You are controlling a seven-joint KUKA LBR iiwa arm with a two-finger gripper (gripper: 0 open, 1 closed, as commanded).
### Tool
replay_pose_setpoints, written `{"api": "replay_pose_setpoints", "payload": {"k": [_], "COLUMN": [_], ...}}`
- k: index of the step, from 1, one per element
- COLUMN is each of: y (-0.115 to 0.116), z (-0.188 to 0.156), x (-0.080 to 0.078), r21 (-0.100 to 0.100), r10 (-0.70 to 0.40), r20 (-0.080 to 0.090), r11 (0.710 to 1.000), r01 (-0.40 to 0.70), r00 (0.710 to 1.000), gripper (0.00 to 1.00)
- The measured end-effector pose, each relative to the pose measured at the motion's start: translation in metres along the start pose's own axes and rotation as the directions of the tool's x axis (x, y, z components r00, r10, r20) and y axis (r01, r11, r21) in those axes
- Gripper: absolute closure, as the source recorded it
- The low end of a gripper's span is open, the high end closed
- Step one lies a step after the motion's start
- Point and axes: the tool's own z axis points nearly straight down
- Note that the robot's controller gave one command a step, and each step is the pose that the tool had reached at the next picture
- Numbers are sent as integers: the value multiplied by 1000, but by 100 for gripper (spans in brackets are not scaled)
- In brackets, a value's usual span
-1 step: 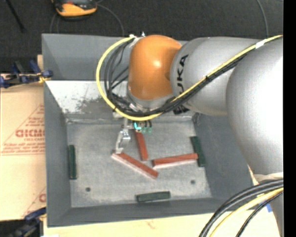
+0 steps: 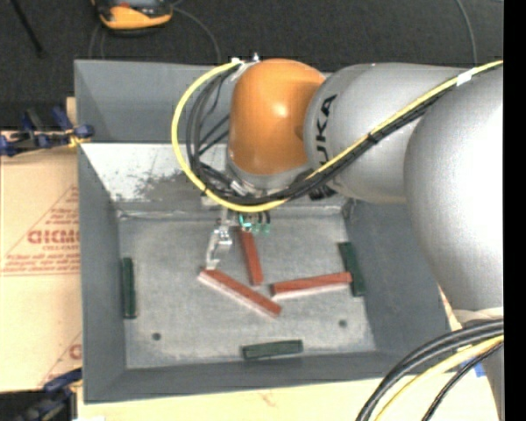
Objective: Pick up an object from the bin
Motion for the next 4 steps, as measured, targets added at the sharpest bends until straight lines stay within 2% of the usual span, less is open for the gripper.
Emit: {"api": "replay_pose_setpoints", "payload": {"k": [1, 4], "y": [-35, -34], "z": [70, 67], "x": [41, 38], "r21": [-7, -5], "r10": [-316, -309], "r20": [12, 10], "r11": [949, 951], "r01": [316, 309], "r00": [949, 951], "gripper": [100, 100]}}
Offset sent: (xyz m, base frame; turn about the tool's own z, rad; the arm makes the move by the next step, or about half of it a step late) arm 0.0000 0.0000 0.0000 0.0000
